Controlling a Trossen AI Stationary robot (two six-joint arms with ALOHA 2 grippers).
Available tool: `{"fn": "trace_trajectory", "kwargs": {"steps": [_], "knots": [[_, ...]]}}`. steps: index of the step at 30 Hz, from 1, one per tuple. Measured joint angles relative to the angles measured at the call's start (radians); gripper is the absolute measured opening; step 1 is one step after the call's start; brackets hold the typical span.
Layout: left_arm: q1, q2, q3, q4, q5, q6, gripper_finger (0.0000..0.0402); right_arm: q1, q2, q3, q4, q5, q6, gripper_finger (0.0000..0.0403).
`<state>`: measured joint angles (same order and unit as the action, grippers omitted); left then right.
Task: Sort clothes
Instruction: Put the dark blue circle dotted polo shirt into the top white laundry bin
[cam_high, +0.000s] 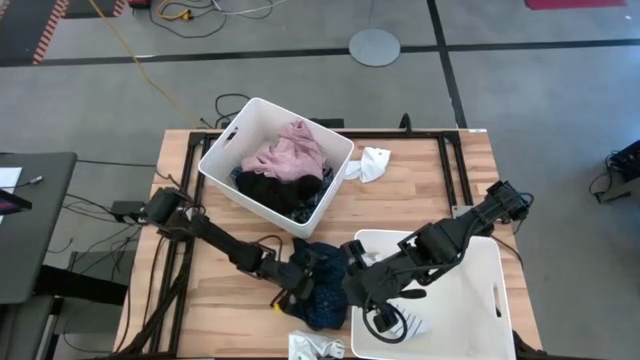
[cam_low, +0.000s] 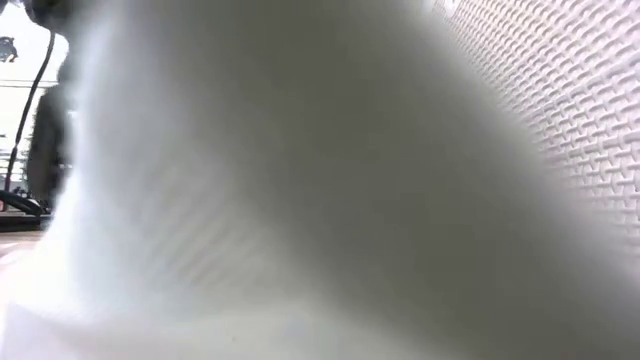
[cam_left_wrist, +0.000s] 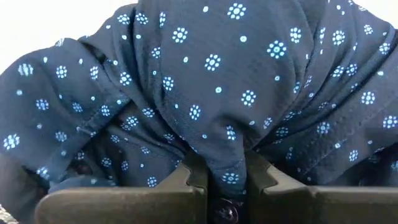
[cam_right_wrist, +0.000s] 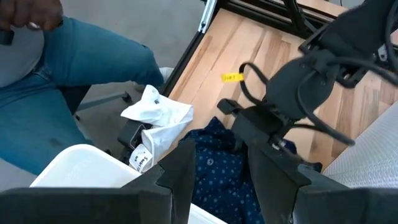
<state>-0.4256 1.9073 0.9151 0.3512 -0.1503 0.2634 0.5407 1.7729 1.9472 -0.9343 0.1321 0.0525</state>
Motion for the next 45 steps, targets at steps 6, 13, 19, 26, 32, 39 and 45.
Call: {"fn": "trace_trajectory", "kwargs": {"steps": [6, 13, 19, 26, 32, 39, 45], "knots": [[-0.035, -0.149, -0.002, -0.128, -0.127, 0.034, 0.0028, 0.003, 0.000, 0.000, 0.002, 0.000, 0.000, 0.0166], [-0.077, -0.325, -0.005, -0.234, -0.309, 0.050, 0.0028, 0.010, 0.000, 0.000, 0.010, 0.003, -0.005, 0.0166], [-0.099, -0.435, -0.005, -0.323, -0.449, 0.040, 0.0028, 0.015, 0.000, 0.000, 0.018, 0.005, -0.002, 0.0169], [-0.125, -0.498, -0.005, -0.342, -0.491, 0.031, 0.0028, 0.016, -0.002, -0.070, 0.110, 0.013, -0.024, 0.0230], [-0.143, -0.516, -0.005, -0.333, -0.513, 0.029, 0.0028, -0.011, -0.001, -0.133, 0.151, 0.058, -0.029, 0.0287], [-0.167, -0.530, -0.004, -0.319, -0.526, 0.023, 0.0028, -0.034, -0.001, -0.153, 0.204, 0.111, -0.076, 0.0297], [-0.196, -0.558, -0.003, -0.240, -0.557, 0.071, 0.0028, -0.059, 0.011, -0.153, 0.233, 0.123, -0.102, 0.0297]]}}
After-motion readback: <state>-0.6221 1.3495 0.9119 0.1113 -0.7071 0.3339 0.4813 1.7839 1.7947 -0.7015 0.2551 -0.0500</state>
